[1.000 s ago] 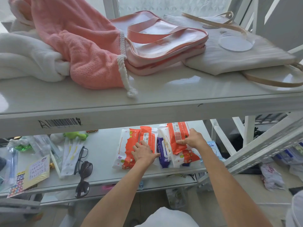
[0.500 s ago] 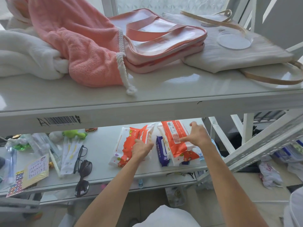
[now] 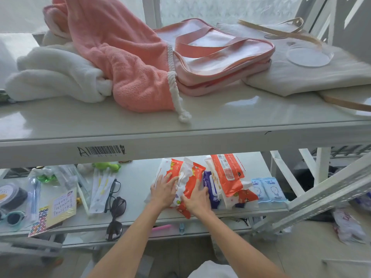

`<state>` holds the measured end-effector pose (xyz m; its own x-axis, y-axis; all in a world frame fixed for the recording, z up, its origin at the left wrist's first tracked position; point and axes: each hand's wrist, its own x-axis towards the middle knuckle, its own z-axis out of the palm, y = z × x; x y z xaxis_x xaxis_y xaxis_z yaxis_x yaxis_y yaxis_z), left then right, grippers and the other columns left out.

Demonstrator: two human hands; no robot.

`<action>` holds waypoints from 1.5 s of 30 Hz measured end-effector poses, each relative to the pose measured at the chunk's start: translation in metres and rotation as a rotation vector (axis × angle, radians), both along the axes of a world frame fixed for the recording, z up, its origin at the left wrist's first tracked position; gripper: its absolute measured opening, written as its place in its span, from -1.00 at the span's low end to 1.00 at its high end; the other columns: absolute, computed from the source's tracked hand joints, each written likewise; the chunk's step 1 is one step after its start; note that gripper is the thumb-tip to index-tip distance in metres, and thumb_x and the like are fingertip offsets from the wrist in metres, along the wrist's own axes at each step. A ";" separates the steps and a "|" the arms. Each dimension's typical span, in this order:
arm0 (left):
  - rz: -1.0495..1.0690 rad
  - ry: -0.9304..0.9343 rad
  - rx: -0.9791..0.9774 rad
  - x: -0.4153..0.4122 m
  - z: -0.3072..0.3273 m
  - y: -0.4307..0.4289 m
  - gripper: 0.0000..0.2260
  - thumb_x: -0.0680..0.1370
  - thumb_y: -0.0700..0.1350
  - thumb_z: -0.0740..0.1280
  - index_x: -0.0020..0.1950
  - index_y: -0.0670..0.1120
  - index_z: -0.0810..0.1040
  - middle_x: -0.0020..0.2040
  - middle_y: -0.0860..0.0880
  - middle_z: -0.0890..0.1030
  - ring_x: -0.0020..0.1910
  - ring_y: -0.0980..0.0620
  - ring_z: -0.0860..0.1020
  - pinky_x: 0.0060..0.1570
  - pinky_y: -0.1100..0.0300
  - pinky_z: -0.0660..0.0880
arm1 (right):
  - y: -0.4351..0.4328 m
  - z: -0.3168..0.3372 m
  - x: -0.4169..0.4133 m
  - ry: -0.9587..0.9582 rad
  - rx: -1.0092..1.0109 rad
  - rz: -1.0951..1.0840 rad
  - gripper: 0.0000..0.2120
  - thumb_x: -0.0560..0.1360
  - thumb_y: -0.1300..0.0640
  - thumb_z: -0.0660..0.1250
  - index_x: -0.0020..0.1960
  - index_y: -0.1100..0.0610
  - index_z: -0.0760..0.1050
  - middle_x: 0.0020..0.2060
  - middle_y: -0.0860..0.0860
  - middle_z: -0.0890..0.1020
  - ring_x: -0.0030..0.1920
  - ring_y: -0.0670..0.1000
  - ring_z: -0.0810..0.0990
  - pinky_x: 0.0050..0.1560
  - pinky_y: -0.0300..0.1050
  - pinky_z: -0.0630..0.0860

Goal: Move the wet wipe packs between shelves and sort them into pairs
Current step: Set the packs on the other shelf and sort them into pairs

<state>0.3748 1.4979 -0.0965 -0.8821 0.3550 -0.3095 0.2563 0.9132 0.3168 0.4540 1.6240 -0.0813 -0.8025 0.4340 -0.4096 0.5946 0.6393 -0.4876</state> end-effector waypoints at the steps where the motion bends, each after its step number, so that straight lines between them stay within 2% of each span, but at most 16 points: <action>1: -0.049 -0.042 -0.087 0.004 -0.007 -0.004 -0.51 0.73 0.01 0.11 0.67 0.21 0.14 0.72 0.08 -0.01 0.70 -0.09 -0.04 0.54 -0.30 0.13 | -0.004 0.000 0.003 0.029 0.055 0.025 -0.08 0.56 -0.23 0.37 0.66 -0.06 -0.17 0.60 0.22 0.14 0.57 0.29 0.28 0.49 0.19 0.39; 3: -0.106 -0.039 -0.196 0.012 -0.017 -0.011 -0.44 0.74 0.03 0.05 0.68 0.26 -0.12 0.69 0.10 -0.31 0.69 -0.10 -0.24 0.57 -0.34 -0.01 | -0.008 -0.002 0.005 0.064 0.110 0.126 -0.16 0.59 -0.19 0.33 0.66 -0.17 -0.13 0.64 0.22 -0.03 0.62 0.33 0.14 0.56 0.24 0.26; 6: -0.085 -0.007 -0.206 0.020 -0.023 -0.017 -0.40 0.72 0.16 0.04 0.67 0.27 -0.23 0.62 0.07 -0.45 0.68 -0.12 -0.29 0.59 -0.30 -0.03 | -0.012 -0.008 0.009 0.018 0.114 0.245 -0.18 0.60 -0.33 0.21 0.68 -0.20 -0.18 0.67 0.19 -0.19 0.68 0.31 -0.10 0.63 0.25 0.04; 11: 0.023 0.037 -0.142 0.044 -0.015 -0.028 -0.40 0.69 0.07 0.05 0.69 0.23 -0.13 0.72 0.05 -0.19 0.71 -0.07 -0.12 0.50 -0.26 0.28 | -0.006 -0.025 0.008 -0.021 0.118 0.340 0.11 0.43 -0.54 0.26 0.67 -0.17 -0.35 0.62 0.20 -0.43 0.65 0.29 -0.34 0.64 0.24 -0.19; 14: 0.046 0.077 -0.126 0.059 -0.019 -0.039 -0.44 0.69 0.08 0.05 0.69 0.22 -0.03 0.73 0.05 -0.08 0.70 -0.01 -0.05 0.47 -0.17 0.32 | -0.002 -0.032 -0.003 -0.035 0.095 0.376 0.16 0.37 -0.61 0.21 0.66 -0.17 -0.38 0.59 0.19 -0.49 0.61 0.31 -0.44 0.61 0.32 -0.27; 16: 0.095 0.120 -0.072 0.053 -0.017 -0.044 -0.48 0.70 0.08 0.06 0.68 0.20 0.07 0.72 0.02 0.02 0.69 -0.03 0.03 0.47 -0.18 0.31 | 0.000 -0.031 -0.017 0.016 0.085 0.365 0.08 0.40 -0.61 0.12 0.67 -0.18 -0.32 0.60 0.13 -0.50 0.59 0.30 -0.49 0.56 0.39 -0.32; 19: 0.153 0.080 -0.038 0.035 -0.016 -0.045 -0.47 0.73 0.08 0.02 0.69 0.23 -0.04 0.72 0.03 -0.11 0.70 -0.12 -0.04 0.50 -0.30 0.21 | -0.006 -0.027 -0.032 0.134 0.194 0.357 -0.25 0.63 -0.35 0.00 0.70 -0.12 -0.18 0.65 0.02 -0.40 0.64 0.23 -0.42 0.58 0.44 -0.25; 21: 0.137 0.012 -0.049 0.031 -0.024 -0.042 -0.46 0.75 0.10 -0.03 0.69 0.23 -0.19 0.71 0.03 -0.26 0.70 -0.17 -0.13 0.55 -0.32 0.12 | -0.016 -0.034 -0.035 0.094 0.215 0.432 -0.33 0.69 -0.26 -0.08 0.70 -0.08 -0.22 0.67 -0.04 -0.33 0.66 0.17 -0.38 0.59 0.46 -0.21; 24: 0.144 -0.033 -0.013 0.040 -0.036 -0.037 -0.43 0.75 0.13 -0.04 0.68 0.19 -0.29 0.67 -0.01 -0.39 0.69 -0.21 -0.20 0.63 -0.21 -0.02 | -0.023 -0.046 -0.040 0.047 0.248 0.506 -0.33 0.70 -0.23 -0.11 0.70 -0.05 -0.26 0.69 -0.06 -0.27 0.67 0.14 -0.34 0.57 0.50 -0.21; 26: 0.158 -0.040 -0.004 0.045 -0.039 -0.036 -0.42 0.75 0.14 -0.05 0.68 0.17 -0.30 0.66 -0.03 -0.42 0.68 -0.22 -0.25 0.64 -0.17 -0.08 | -0.022 -0.050 -0.043 0.074 0.230 0.445 -0.33 0.70 -0.22 -0.10 0.71 -0.04 -0.23 0.70 -0.06 -0.21 0.69 0.14 -0.28 0.55 0.47 -0.22; 28: 0.158 -0.027 -0.011 0.044 -0.039 -0.035 -0.42 0.75 0.13 -0.04 0.68 0.17 -0.29 0.67 -0.03 -0.40 0.68 -0.22 -0.25 0.64 -0.19 -0.05 | -0.020 -0.058 -0.039 0.117 0.263 0.364 -0.32 0.69 -0.24 -0.12 0.71 -0.02 -0.22 0.69 -0.06 -0.24 0.68 0.11 -0.30 0.56 0.45 -0.22; 31: 0.109 0.010 -0.032 0.042 -0.034 -0.038 -0.43 0.75 0.10 -0.02 0.69 0.17 -0.23 0.69 -0.02 -0.34 0.69 -0.22 -0.21 0.59 -0.25 0.08 | -0.016 -0.067 -0.035 0.076 0.261 0.406 -0.32 0.70 -0.26 -0.15 0.69 -0.03 -0.32 0.65 -0.07 -0.38 0.66 0.09 -0.38 0.61 0.43 -0.18; 34: 0.069 0.009 -0.038 0.040 -0.036 -0.044 -0.43 0.75 0.07 0.00 0.68 0.21 -0.25 0.70 0.03 -0.32 0.69 -0.23 -0.13 0.56 -0.27 0.16 | -0.021 -0.064 -0.025 0.116 0.257 0.285 -0.28 0.69 -0.26 -0.10 0.69 -0.02 -0.33 0.65 0.00 -0.40 0.65 0.17 -0.38 0.59 0.37 -0.30; 36: 0.057 0.024 -0.036 0.043 -0.038 -0.047 -0.42 0.75 0.03 0.01 0.68 0.21 -0.25 0.70 0.04 -0.32 0.69 -0.23 -0.12 0.57 -0.26 0.15 | -0.032 -0.067 -0.004 0.115 0.235 0.198 -0.25 0.68 -0.26 -0.05 0.68 -0.03 -0.37 0.64 0.03 -0.43 0.65 0.24 -0.35 0.59 0.32 -0.24; 39: 0.062 0.029 -0.043 0.050 -0.041 -0.048 -0.39 0.75 0.00 0.04 0.68 0.19 -0.26 0.69 0.03 -0.33 0.69 -0.23 -0.14 0.59 -0.25 0.14 | -0.041 -0.075 0.008 0.103 0.225 0.202 -0.26 0.70 -0.22 -0.03 0.68 -0.04 -0.38 0.63 0.03 -0.44 0.67 0.27 -0.29 0.64 0.28 -0.14; 45: 0.074 0.016 -0.031 0.047 -0.034 -0.052 -0.40 0.75 -0.01 0.06 0.69 0.20 -0.20 0.70 0.02 -0.29 0.69 -0.21 -0.14 0.58 -0.22 0.15 | -0.038 -0.060 -0.023 0.077 0.195 0.236 -0.28 0.71 -0.22 -0.07 0.68 -0.01 -0.38 0.64 0.01 -0.42 0.66 0.28 -0.32 0.65 0.24 -0.16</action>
